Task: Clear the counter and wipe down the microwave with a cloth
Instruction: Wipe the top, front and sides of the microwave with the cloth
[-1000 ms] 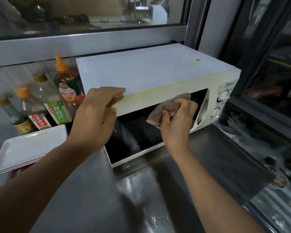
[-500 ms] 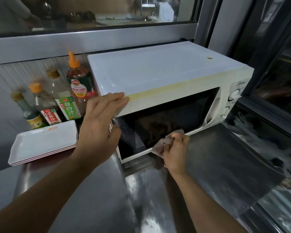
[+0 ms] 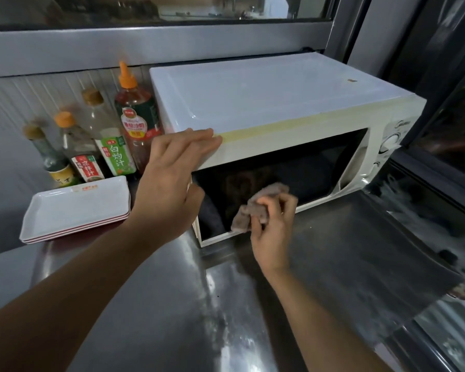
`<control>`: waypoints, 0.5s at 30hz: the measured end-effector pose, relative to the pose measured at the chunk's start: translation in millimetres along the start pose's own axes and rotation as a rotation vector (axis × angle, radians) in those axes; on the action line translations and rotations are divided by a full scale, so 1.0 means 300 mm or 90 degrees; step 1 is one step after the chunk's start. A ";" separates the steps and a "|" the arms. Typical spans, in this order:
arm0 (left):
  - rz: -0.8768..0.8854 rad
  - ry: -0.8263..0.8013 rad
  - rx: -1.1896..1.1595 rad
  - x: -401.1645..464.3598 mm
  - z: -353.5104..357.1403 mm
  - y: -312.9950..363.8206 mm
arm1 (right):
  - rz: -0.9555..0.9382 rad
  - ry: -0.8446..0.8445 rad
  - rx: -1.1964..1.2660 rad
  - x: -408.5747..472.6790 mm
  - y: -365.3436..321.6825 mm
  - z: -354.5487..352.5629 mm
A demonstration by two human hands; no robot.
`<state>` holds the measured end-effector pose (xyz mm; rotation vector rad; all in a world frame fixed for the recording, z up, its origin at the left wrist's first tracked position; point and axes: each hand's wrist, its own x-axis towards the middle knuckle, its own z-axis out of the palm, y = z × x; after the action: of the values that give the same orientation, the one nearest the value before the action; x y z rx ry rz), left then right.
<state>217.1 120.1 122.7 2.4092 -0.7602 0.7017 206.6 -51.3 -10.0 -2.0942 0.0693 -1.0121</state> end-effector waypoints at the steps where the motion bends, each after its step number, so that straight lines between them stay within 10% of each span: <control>1: 0.005 -0.005 0.007 0.000 -0.005 -0.001 | 0.024 -0.038 -0.002 -0.035 0.024 0.008; 7: 0.013 -0.065 -0.008 -0.002 -0.055 0.002 | 0.076 -0.118 0.003 -0.020 -0.005 -0.032; 15: 0.001 -0.114 0.019 -0.011 -0.111 -0.056 | 0.009 0.102 0.079 0.138 -0.234 -0.026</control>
<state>215.0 153.3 140.0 2.5229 -0.8275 0.5053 210.5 -23.2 66.7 -1.8950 0.0997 -1.1453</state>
